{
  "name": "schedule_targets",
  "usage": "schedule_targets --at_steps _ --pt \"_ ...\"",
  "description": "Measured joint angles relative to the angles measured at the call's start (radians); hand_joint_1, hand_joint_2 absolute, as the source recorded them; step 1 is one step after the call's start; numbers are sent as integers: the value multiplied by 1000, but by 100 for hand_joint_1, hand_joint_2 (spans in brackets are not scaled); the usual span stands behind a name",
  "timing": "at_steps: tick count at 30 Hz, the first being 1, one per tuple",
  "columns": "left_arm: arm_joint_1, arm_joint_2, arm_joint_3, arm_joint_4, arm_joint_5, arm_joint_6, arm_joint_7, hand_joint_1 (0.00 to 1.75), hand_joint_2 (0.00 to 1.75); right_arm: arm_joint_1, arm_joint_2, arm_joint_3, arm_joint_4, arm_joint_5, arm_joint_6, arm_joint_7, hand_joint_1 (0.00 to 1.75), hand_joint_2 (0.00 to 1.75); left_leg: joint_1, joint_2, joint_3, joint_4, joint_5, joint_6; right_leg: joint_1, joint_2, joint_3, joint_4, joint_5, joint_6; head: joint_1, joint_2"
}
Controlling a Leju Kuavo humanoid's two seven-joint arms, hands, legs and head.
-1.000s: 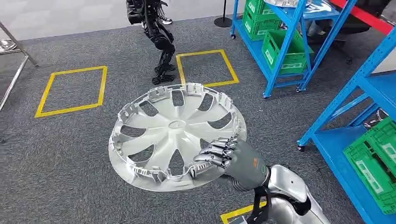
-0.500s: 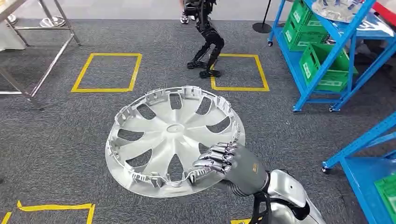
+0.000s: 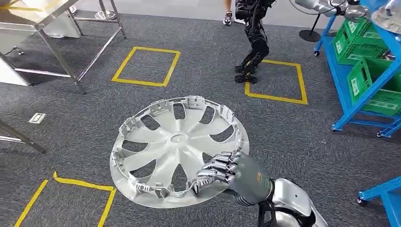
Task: Take the parts from the cabinet and place them on the table.
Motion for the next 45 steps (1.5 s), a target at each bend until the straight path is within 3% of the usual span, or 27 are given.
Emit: schedule_targets --at_steps 2,4,5,7,8,9,14,15,16,18,20,21,23,24,25,28,29,31,32,34,35,36,38,39,40,44,45 --pt "-4 -1 6 0 2 2 11 0 0 -8 0 0 13 -7 -2 -11 175 175 1 52 -65 144 -86 -5 5 -29 -3 0 0 -6 -3 0" --pt "-3 -6 14 0 12 8 19 0 0 -19 1 -1 27 -10 -8 -19 175 175 1 62 -119 276 -134 -8 8 -63 -6 1 0 -7 -3 0" --pt "-1 -7 16 0 13 11 22 0 0 -24 1 -1 33 -10 -8 -23 175 175 1 64 -109 265 -120 -9 8 -77 -6 1 0 -7 -3 0" --pt "2 -7 18 0 6 13 26 0 0 -35 2 0 43 -9 -3 -24 175 175 1 79 -25 124 -51 -6 8 -104 -4 2 -1 -5 -4 0" --pt "1 -7 18 0 1 15 29 0 0 -49 2 0 49 -7 4 -23 175 175 0 108 34 21 -14 -3 9 -116 -2 4 -3 -1 -4 0" --pt "-2 -8 18 0 -2 16 29 0 0 -62 2 0 54 -7 8 -22 175 175 -6 155 63 -42 -13 6 15 -125 -2 6 -7 4 -5 0" --pt "-1 -9 18 1 -34 20 41 0 0 -108 4 3 71 -11 22 -16 175 175 -3 93 65 -52 10 40 13 -165 6 6 -14 35 -3 0" --pt "-2 -6 18 1 -40 24 40 0 0 -117 4 3 76 -13 27 -12 175 175 -1 82 66 -57 13 44 6 -100 2 31 -32 43 0 0" --pt "-6 -5 18 0 -40 26 38 0 0 -119 4 3 79 -17 29 -9 175 175 1 71 63 -57 17 49 2 -55 -27 92 -69 47 2 0" --pt "-8 -9 18 -1 -43 29 33 0 0 -118 4 4 86 -18 30 -5 175 175 1 43 58 -55 19 52 -1 -25 -109 254 -137 53 6 0" --pt "-6 -10 18 0 -45 32 40 0 0 -119 5 5 91 -18 34 -3 175 175 1 13 55 -49 19 51 0 -22 -148 316 -135 54 6 0" --pt "-5 -10 18 0 -45 33 47 0 0 -119 5 5 93 -18 36 -2 175 175 2 -3 54 -46 19 51 -2 -20 -131 272 -96 52 7 0" --pt "-6 -10 18 0 -45 34 54 0 0 -122 5 5 94 -17 41 1 175 175 2 -33 54 -41 19 47 -6 6 -50 97 -3 47 8 0" --pt "-7 -12 18 0 -46 33 57 0 0 -126 5 5 94 -17 42 2 175 175 5 -44 51 -39 19 43 -10 60 -18 22 6 42 8 0" --pt "-9 -12 18 0 -48 33 61 0 0 -126 5 5 94 -16 42 4 175 175 -1 -54 44 -36 20 33 -8 85 -16 14 -1 44 7 0" --pt "-4 -12 16 0 -61 29 84 0 0 -122 6 5 93 -6 36 22 175 175 11 -88 34 -50 34 9 2 46 -18 13 7 28 8 0" --pt "-2 -8 15 1 -57 29 89 0 0 -117 8 5 92 -4 31 21 175 175 7 -98 28 -50 34 1 -8 27 -14 0 14 18 8 0" --pt "-1 -8 15 1 -45 29 89 0 0 -97 8 6 90 -5 17 12 175 175 1 14 0 15 -14 5 -6 -3 -11 -8 17 0 -2 0" --pt "-2 -7 15 1 -42 25 88 0 0 -84 8 6 90 -5 11 9 175 175 2 44 -32 85 -55 1 -3 -19 -12 -8 16 -2 -6 0" --pt "-1 -6 15 1 -42 18 81 0 0 -64 8 6 90 0 -2 5 175 175 4 62 -98 238 -122 -5 1 -55 -13 -7 15 -3 -6 0" --pt "1 -6 15 1 -41 12 75 0 0 -56 8 6 92 8 -9 6 175 175 5 64 -104 258 -121 -7 1 -71 -14 -7 15 -3 -6 0" --pt "4 -5 15 1 -41 6 67 0 0 -44 8 6 92 18 -16 6 175 175 6 67 -84 230 -99 -9 1 -84 -13 -7 14 -2 -6 0" --pt "6 -1 15 1 -41 -10 53 0 0 -17 8 6 92 31 -29 10 175 175 7 90 14 66 -24 -9 0 -110 -10 -4 10 4 -6 0" --pt "5 0 15 1 -41 -13 50 0 0 -9 8 6 92 34 -35 12 175 175 6 136 67 -25 -1 -7 1 -121 -8 1 6 10 -6 0" --pt "1 0 15 0 -42 -19 48 0 0 0 8 6 91 36 -42 15 175 175 -2 157 76 -37 -14 6 11 -130 -9 4 2 17 -7 0" --pt "-2 1 15 -1 -55 -21 47 0 0 27 3 6 71 45 -66 17 175 175 -2 109 64 -43 -5 33 8 -167 3 1 0 40 -6 0" --pt "-1 2 15 -1 -56 -21 47 0 0 31 -1 6 63 45 -69 18 175 175 5 96 72 -49 0 40 -1 -132 5 11 -10 50 -2 0"
